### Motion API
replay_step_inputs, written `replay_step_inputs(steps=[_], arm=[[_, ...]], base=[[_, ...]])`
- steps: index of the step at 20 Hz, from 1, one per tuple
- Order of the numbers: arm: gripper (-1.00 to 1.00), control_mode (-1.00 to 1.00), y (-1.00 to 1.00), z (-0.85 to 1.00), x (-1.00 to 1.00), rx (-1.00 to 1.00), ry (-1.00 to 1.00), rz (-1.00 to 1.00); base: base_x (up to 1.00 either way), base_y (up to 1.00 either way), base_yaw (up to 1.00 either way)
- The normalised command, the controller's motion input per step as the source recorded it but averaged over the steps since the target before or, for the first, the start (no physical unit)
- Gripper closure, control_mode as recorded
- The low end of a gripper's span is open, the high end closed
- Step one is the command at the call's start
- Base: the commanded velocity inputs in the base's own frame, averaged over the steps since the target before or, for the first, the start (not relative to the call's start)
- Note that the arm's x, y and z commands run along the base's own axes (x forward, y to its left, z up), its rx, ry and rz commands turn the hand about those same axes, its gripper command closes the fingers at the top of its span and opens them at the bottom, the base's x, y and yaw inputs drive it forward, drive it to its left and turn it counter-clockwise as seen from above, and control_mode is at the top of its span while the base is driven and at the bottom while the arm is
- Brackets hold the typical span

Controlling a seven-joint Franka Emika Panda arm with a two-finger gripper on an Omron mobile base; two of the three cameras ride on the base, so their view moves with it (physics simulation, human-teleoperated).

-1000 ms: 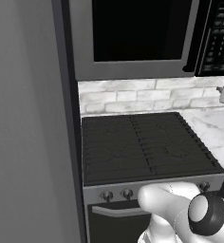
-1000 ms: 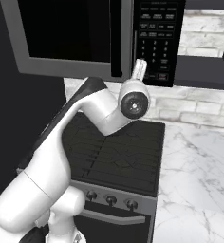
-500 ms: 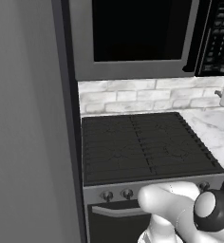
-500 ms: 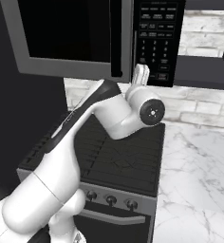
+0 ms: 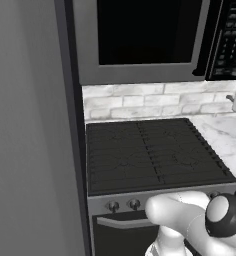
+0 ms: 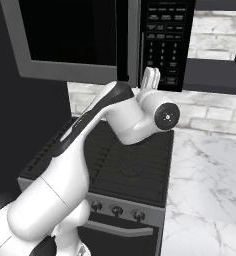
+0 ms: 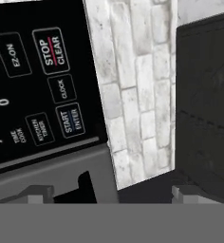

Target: Remove the tangerine from the bowl and place it on the small plate. Then place the bowl with only the shrimp in the microwave, close the door, and press the start button to microwave the shrimp.

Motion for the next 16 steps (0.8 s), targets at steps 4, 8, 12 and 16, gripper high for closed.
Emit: replay_step_inputs(steps=[4,8,12,16], arm=[[-1.00,-1.00,0.01,-0.15,0.14,0.00,0.00,0.00],[-1.00,-1.00,0.00,-0.14,0.29,0.00,0.02,0.01],[-1.00,-1.00,0.00,-0.01,0.29,0.00,0.01,0.01],[-1.00,-1.00,0.00,-0.02,0.27,0.00,0.01,0.01]], base=[[0.00,0.00,0.00],[0.00,0.00,0.00],[0.00,0.00,0.00],[0.00,0.00,0.00]])
